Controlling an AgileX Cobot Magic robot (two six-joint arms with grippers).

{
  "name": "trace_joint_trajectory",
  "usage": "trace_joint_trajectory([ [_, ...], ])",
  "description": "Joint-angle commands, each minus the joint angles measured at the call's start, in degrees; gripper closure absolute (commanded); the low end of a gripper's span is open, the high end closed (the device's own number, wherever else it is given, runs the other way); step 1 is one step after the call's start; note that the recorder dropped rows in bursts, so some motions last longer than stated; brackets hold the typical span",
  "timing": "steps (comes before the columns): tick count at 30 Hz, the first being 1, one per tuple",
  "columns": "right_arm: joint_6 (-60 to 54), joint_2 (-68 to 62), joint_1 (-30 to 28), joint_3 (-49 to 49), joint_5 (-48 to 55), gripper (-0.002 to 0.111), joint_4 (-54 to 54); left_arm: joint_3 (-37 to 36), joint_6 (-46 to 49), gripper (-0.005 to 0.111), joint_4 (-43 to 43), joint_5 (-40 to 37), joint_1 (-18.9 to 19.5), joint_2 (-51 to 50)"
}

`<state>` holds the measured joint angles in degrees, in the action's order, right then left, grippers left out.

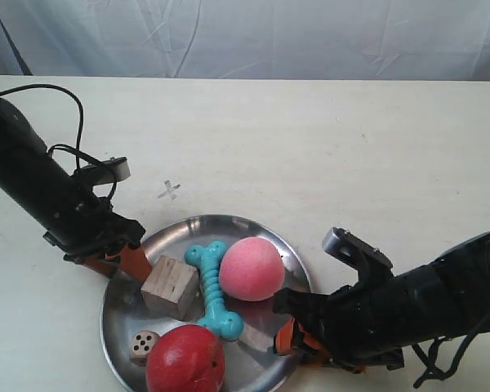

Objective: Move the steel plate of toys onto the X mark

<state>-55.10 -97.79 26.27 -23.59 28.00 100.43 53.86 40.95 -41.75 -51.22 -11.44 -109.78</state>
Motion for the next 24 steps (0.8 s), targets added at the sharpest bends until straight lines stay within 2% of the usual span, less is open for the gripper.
trace_joint_trajectory([
  [1, -0.1, -0.9, 0.1, -0.7, -3.3, 0.086, -0.5, -0.2, -0.1, 0.06, 0.0, -0.2, -0.2, 0.0],
  [4, -0.1, -0.9, 0.1, -1.2, -3.2, 0.106, -0.5, -0.2, -0.1, 0.078, 0.0, -0.1, -0.2, 0.0],
  [9, -0.1, -0.9, 0.1, -1.3, -3.0, 0.109, -0.5, -0.2, 0.0, 0.106, -1.1, 0.3, -0.2, 0.0],
  [24, 0.9, -0.9, 0.1, -1.3, 4.8, 0.109, -0.5, -0.2, -1.4, 0.107, -3.6, -3.0, -0.2, 0.0],
])
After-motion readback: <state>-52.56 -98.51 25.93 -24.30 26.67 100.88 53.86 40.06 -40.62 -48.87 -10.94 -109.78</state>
